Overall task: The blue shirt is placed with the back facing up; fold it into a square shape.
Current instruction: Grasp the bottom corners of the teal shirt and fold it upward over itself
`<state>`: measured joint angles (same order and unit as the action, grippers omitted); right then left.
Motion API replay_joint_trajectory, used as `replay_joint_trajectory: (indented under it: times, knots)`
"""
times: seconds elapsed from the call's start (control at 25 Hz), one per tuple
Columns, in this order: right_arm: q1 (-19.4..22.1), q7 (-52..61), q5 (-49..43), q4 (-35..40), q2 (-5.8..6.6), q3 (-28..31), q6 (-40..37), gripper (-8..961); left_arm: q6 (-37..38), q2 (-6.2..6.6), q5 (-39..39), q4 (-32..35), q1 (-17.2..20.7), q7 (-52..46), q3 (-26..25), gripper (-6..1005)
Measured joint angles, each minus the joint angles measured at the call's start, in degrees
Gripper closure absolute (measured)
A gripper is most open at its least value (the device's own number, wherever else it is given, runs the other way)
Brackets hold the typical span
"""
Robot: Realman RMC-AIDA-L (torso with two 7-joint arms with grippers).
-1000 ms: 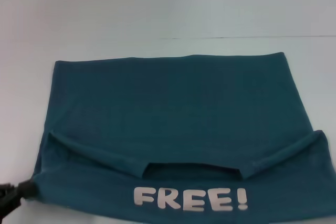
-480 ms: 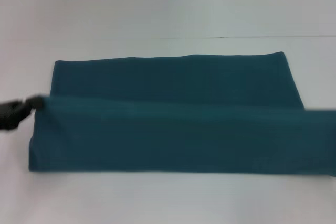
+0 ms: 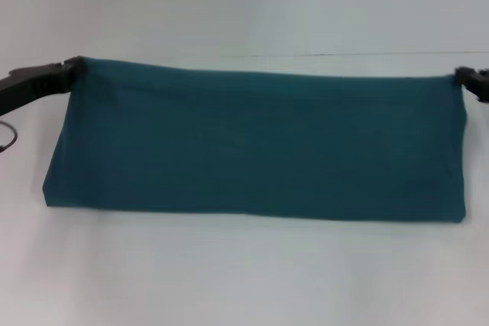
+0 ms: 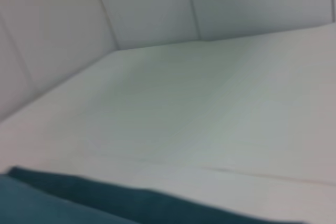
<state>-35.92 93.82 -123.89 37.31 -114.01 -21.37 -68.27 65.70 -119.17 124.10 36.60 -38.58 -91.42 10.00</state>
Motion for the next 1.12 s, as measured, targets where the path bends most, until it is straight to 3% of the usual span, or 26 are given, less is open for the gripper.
replay_joint_trajectory:
  times: [0.08,0.12,0.24,0.48,0.8,1.12]
  knots:
    - [-3.0,-1.6,0.1,-3.4,-0.44,-1.9,8.9,944,-7.4,-0.78,0.0,-1.5,-2.5,0.7,1.6,994]
    - [-3.0,-1.6,0.1,-3.4,-0.44,-1.9,8.9,943,-7.4,-0.78,0.0,-1.5,-2.5,0.7,1.6,994]
    - [-6.5,-5.2,0.3,-7.4,-1.63,-2.8,19.4,939,-14.5,-1.54,-0.1,-2.7,-4.3,1.3,3.3,994]
    - [-10.1,-14.1,4.7,-12.0,-3.08,-2.9,30.5,931,-25.2,-2.58,-3.0,-5.7,-7.2,6.0,5.1,994]
    - [-11.3,-17.4,7.1,-13.0,-3.17,-3.0,32.5,921,-30.1,-3.06,-9.7,-7.6,-8.0,12.1,5.2,995]
    - [-11.9,-19.9,7.5,-14.2,-3.6,-3.1,33.9,910,-30.4,-3.03,-11.4,-8.6,-7.8,13.6,5.2,961]
